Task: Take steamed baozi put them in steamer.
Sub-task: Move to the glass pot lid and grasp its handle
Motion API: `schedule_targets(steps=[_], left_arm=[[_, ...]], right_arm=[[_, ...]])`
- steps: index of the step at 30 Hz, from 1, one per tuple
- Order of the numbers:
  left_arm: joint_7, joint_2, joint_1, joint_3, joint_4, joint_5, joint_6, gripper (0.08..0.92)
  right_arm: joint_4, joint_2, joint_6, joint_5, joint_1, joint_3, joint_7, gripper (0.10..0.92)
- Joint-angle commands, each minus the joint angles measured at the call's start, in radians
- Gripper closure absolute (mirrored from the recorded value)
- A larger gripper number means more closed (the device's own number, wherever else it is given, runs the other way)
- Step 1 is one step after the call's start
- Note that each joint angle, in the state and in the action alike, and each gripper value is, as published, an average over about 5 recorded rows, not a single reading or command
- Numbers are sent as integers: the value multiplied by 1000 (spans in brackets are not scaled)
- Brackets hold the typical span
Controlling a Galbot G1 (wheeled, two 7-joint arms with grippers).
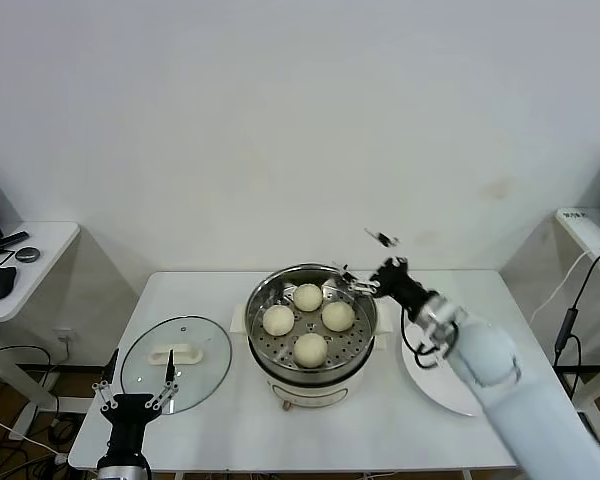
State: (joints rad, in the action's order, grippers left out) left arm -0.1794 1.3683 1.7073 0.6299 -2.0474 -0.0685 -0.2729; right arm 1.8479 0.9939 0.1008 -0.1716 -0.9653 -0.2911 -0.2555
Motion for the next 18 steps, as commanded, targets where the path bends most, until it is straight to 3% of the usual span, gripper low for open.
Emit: schedule_targets(steps=[1,4,8,18], left_arm=[[-65,-38,-12,11,27,-123,111,177],[-117,-71,-26,26,77,-352,165,177],[-113,-114,-45,67,178,-733,103,177],[-87,-268,-152,34,401,-1143,33,177]], right_arm=[[62,460,284,136,-538,-560,-23,203],[89,477,232,83,-624,-590,10,203],[129,487,154,6,-706,-632,53,203],[185,501,66,-49,-739,-659,86,203]])
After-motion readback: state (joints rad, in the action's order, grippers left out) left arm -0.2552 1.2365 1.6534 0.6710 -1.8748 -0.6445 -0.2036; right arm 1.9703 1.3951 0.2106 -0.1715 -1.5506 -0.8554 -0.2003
